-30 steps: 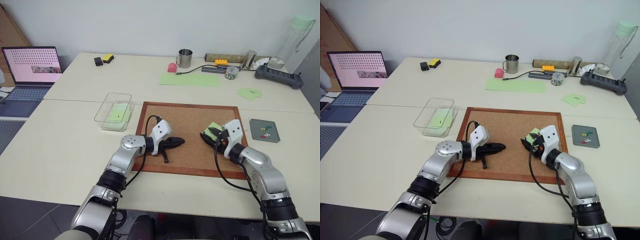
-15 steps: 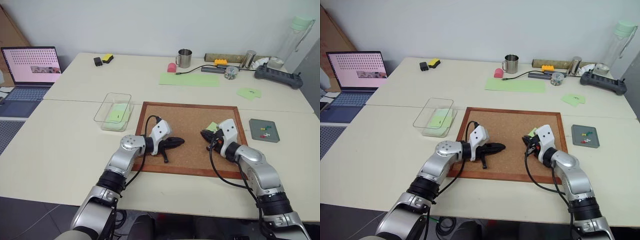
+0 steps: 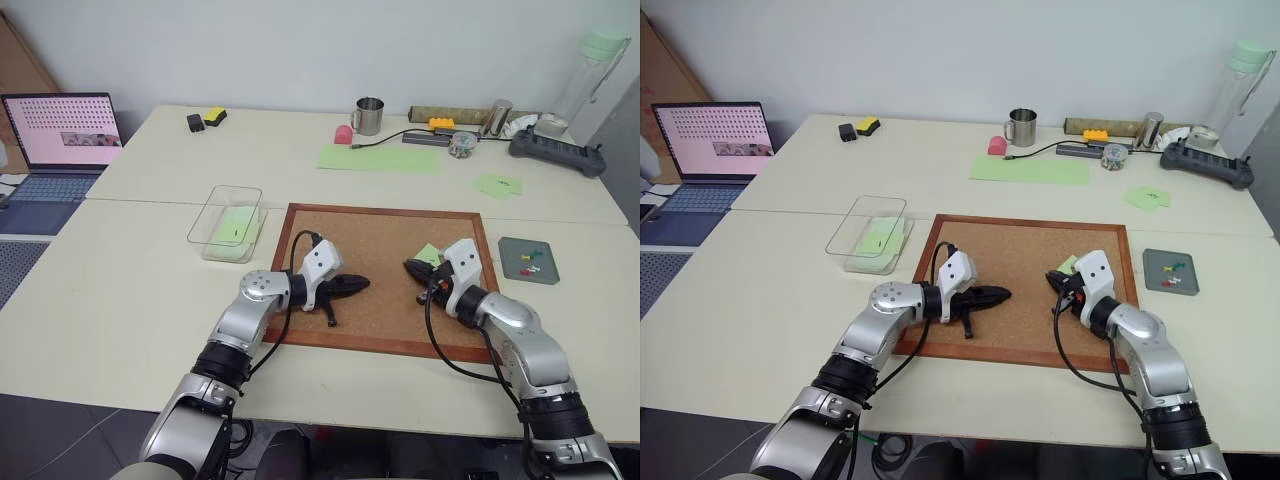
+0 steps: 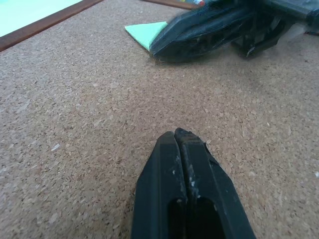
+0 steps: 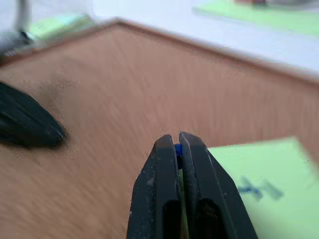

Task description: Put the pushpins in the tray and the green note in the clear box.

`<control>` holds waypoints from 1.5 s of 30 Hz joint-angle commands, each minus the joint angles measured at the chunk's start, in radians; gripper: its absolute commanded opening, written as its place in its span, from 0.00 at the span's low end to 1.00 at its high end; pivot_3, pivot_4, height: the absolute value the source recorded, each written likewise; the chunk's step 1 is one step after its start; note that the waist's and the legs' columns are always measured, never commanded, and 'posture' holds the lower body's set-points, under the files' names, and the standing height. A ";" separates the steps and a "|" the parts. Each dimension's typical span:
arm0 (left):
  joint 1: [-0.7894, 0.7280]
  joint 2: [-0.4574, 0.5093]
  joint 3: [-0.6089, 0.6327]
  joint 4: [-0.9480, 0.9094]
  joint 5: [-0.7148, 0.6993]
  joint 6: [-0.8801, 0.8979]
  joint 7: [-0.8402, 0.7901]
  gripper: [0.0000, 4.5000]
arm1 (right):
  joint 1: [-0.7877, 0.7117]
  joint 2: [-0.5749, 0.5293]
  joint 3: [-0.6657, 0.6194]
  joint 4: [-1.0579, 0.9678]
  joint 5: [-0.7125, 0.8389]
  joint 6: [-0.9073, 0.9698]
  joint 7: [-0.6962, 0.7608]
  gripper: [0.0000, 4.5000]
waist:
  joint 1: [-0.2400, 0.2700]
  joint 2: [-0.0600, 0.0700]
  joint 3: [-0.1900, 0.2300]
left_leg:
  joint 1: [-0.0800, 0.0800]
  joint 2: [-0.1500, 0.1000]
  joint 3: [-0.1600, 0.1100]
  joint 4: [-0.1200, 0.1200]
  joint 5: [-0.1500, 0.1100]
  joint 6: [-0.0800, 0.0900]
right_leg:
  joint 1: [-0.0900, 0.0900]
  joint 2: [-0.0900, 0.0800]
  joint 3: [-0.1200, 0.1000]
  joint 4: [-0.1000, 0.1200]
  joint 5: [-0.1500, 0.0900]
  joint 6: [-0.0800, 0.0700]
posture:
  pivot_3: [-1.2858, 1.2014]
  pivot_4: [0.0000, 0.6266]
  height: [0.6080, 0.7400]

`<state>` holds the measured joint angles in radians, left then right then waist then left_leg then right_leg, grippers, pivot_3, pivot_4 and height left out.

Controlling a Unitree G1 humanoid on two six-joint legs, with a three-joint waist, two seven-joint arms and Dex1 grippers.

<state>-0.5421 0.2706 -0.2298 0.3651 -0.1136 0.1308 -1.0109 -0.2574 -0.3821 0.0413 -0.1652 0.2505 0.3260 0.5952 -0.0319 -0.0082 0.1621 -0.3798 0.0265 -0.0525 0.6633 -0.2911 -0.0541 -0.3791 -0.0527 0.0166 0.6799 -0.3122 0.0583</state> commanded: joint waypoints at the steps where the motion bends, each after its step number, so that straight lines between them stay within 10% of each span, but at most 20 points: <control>1: 0.005 -0.007 -0.011 0.014 0.002 0.006 0.003 0.00 | -0.018 -0.035 -0.016 -0.061 -0.007 -0.038 0.019 0.02 | 0.001 0.000 0.000 | 0.000 0.000 0.000 0.000 0.000 0.000 | 0.000 0.000 0.000 0.000 0.000 0.000 | 0.52 0.24 1.00; 8: -0.030 -0.044 0.062 -0.034 -0.121 0.142 -0.011 0.00 | -0.010 -0.118 0.018 -0.085 -0.061 -0.077 0.057 0.02 | 0.003 0.000 0.000 | 0.000 0.000 0.000 0.000 0.000 0.000 | 0.000 0.000 0.000 0.000 0.000 0.000 | 0.52 0.24 1.00; 25: -0.164 -0.059 0.239 -0.118 -0.509 0.730 0.006 0.69 | 0.007 -0.300 0.141 -0.124 -0.317 -0.434 0.171 0.00 | 0.000 -0.003 0.002 | -0.001 0.000 0.000 0.001 0.000 0.000 | 0.000 0.000 0.000 -0.001 0.000 0.000 | 0.52 0.24 1.00; 41: -0.179 -0.110 0.243 -0.111 -0.540 0.756 0.014 0.69 | -0.061 -0.266 0.210 -0.167 -0.353 -0.479 0.219 0.00 | 0.002 -0.004 0.002 | -0.001 0.000 0.000 0.001 0.003 -0.005 | 0.000 0.000 -0.001 -0.001 0.000 0.000 | 0.52 0.24 1.00; 45: -0.176 -0.115 0.246 -0.111 -0.540 0.750 0.015 0.54 | -0.076 -0.261 0.213 -0.161 -0.353 -0.482 0.219 0.00 | 0.002 -0.004 0.002 | -0.001 0.000 0.000 0.001 0.003 -0.005 | 0.000 0.000 0.000 -0.001 0.000 0.000 | 0.52 0.24 1.00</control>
<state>-0.7010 0.1577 0.0072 0.2785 -0.6303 0.8907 -0.9920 -0.3164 -0.6468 0.2592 -0.3022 -0.1014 -0.1380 0.8099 -0.0295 -0.0120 0.1644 -0.3810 0.0264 -0.0528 0.6644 -0.2884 -0.0589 -0.3793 -0.0530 0.0162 0.6791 -0.3122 0.0583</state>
